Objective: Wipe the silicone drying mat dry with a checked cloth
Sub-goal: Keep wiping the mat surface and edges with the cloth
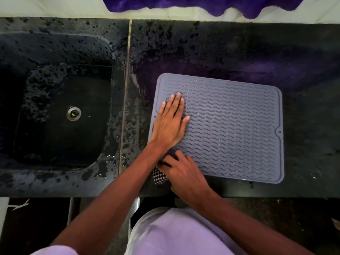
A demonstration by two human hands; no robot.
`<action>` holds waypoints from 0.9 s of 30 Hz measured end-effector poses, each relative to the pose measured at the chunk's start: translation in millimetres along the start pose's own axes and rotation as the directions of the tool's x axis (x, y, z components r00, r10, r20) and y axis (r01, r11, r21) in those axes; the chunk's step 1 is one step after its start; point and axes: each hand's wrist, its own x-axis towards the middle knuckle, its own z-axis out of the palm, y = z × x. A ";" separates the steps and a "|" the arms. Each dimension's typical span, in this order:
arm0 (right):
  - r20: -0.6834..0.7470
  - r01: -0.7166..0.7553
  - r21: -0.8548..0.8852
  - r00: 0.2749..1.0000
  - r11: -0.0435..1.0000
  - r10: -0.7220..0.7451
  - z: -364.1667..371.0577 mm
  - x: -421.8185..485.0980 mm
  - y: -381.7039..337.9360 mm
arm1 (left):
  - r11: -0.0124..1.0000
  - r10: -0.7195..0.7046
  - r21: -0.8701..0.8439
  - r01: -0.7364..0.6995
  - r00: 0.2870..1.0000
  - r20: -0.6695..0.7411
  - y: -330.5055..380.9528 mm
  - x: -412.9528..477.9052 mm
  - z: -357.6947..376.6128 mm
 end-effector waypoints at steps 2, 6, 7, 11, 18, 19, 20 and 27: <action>-0.022 -0.011 -0.093 1.000 0.996 0.009 1.3 -7.1 8.4 | 0.998 0.026 0.052 -0.026 1.000 -0.010 -2.8 -0.5 5.3; -0.062 -0.052 -0.167 0.997 0.985 0.042 -0.5 -32.5 36.4 | 0.995 0.053 0.085 -0.050 0.998 -0.041 -7.3 -0.6 7.4; -0.070 -0.065 -0.174 0.996 0.983 0.054 -2.1 -41.9 46.1 | 0.995 0.056 0.090 -0.052 0.997 -0.045 -7.1 -0.8 7.4; -0.067 -0.107 -0.209 0.993 0.972 0.095 -14.6 -87.2 90.4 | 0.994 0.057 0.098 -0.052 0.997 -0.053 -8.0 -1.0 8.5; -0.111 -0.240 -0.211 0.969 0.947 0.221 -30.2 -129.6 125.4 | 0.992 0.090 0.100 -0.075 0.983 -0.162 3.3 -8.7 7.4; -0.166 -0.224 -0.174 0.966 0.959 0.196 -26.8 -125.1 118.0 | 0.992 0.097 0.095 -0.080 0.977 -0.188 8.7 -12.8 8.4; -0.197 -0.194 -0.133 0.966 0.972 0.166 -21.5 -117.2 107.8 | 0.994 0.087 0.082 -0.071 0.974 -0.208 14.1 -17.3 10.2; -0.203 -0.121 -0.120 0.975 0.985 0.095 18.7 -90.2 75.2 | 0.992 0.014 0.127 0.002 0.992 -0.128 23.7 -34.5 26.8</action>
